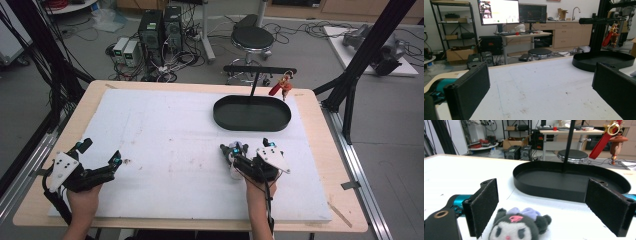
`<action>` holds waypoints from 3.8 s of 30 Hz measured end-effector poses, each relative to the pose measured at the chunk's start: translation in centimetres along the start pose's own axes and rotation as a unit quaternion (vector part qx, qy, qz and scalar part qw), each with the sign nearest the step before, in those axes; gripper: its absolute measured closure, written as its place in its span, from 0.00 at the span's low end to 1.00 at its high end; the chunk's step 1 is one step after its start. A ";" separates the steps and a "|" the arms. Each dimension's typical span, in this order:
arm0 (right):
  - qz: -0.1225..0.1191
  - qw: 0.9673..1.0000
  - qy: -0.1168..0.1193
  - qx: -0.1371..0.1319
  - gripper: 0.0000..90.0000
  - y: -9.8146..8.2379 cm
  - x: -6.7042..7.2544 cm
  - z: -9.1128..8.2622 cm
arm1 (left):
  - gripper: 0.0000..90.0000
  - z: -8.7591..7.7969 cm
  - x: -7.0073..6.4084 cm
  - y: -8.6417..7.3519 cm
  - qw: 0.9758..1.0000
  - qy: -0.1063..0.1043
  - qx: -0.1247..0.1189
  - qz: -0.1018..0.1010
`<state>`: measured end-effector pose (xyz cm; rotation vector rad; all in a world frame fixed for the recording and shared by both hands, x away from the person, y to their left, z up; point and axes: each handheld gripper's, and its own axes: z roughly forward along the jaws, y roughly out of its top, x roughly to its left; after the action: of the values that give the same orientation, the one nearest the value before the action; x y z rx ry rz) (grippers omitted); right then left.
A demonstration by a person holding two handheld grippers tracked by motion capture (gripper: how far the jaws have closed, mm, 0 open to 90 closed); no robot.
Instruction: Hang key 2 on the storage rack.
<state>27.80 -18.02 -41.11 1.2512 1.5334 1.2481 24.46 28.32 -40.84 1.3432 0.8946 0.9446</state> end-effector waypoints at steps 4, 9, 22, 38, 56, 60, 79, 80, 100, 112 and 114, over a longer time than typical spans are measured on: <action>0.003 1.000 -0.001 0.012 0.13 -0.4 0.5 0.3 | 0.02 0.0 0.0 0.0 1.000 0.000 0.000 0.000; 0.006 1.000 0.002 0.024 0.13 -1.0 1.3 0.5 | 0.02 0.0 0.0 0.0 1.000 0.000 0.000 -0.001; 0.015 0.997 0.003 0.073 0.12 -2.0 2.1 1.5 | 0.02 0.0 0.0 0.0 1.000 -0.001 0.001 -0.002; 0.015 0.991 0.014 0.132 0.12 -2.9 2.2 2.9 | 0.02 0.0 0.1 0.0 1.000 0.000 -0.001 -0.003; 0.005 0.983 0.015 0.186 0.11 -2.9 2.5 3.2 | 0.02 0.0 0.1 0.0 1.000 0.000 -0.003 -0.006; 0.005 0.981 0.017 0.195 0.11 -3.0 2.5 3.3 | 0.02 0.0 0.1 0.0 1.000 0.000 -0.003 -0.006; -0.011 0.979 0.025 0.200 0.46 -2.9 2.2 3.2 | 0.02 0.0 0.1 0.1 1.000 0.000 -0.003 -0.004; -0.012 0.980 0.024 0.196 0.46 -2.9 2.2 3.2 | 0.02 0.0 0.1 0.1 1.000 -0.001 -0.003 -0.004; -0.001 0.996 0.038 0.083 0.46 0.0 0.3 1.3 | 0.02 0.0 0.1 0.0 1.000 -0.001 -0.001 -0.005; -0.004 0.999 0.037 0.032 0.46 2.6 -0.3 1.3 | 0.02 0.1 0.1 -0.1 1.000 0.002 0.002 -0.004; -0.004 0.999 0.036 0.025 0.46 2.8 -0.4 1.3 | 0.02 0.1 0.1 -0.1 1.000 0.002 0.002 -0.004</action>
<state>29.70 -18.07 -38.60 1.2433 1.6293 1.2683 24.55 28.35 -40.96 1.3408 0.9050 0.9394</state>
